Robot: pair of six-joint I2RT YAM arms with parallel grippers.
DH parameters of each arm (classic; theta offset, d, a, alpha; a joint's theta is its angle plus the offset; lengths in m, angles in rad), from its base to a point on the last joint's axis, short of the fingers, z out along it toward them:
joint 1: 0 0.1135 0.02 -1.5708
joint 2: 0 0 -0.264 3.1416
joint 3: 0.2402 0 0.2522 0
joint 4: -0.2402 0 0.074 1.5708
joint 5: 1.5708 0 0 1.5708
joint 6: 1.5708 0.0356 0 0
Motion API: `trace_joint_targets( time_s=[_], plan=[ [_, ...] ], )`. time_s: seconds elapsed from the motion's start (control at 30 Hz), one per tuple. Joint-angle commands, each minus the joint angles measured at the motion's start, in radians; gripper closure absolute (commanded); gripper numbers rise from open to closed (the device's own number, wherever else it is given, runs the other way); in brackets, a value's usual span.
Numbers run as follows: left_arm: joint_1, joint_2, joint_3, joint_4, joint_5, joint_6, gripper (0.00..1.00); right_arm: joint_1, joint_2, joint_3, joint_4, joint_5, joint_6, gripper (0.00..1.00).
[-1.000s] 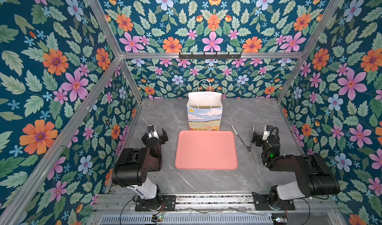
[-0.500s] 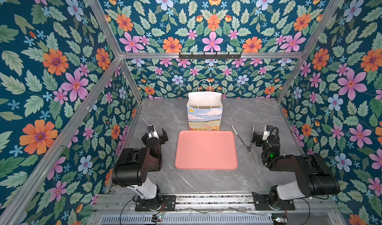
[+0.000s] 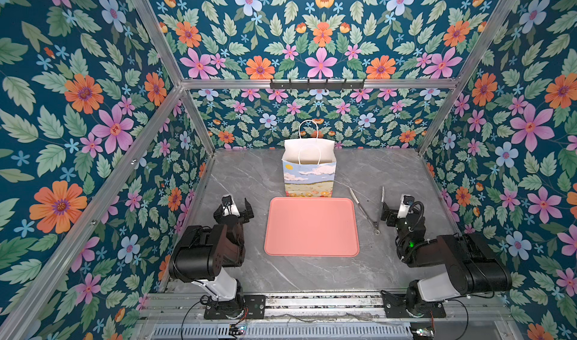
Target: Place the fake bread into the paper bag
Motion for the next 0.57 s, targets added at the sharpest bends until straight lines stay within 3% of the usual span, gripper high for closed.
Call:
trace_joint_targets(
  time_s=[0.0,0.1,0.53],
  plan=[
    [0.0,-0.005,0.041,-0.057,-0.031,-0.013,0.0,0.0,-0.014,0.041,-0.052,-0.014,-0.008,0.01],
    [-0.003,-0.005,0.068,-0.107,-0.029,-0.005,0.0,-0.002,-0.016,0.097,-0.152,-0.016,0.001,0.01],
    [-0.006,-0.003,0.067,-0.105,-0.026,-0.003,0.0,-0.003,-0.015,0.095,-0.153,-0.016,0.003,0.01]
  ],
)
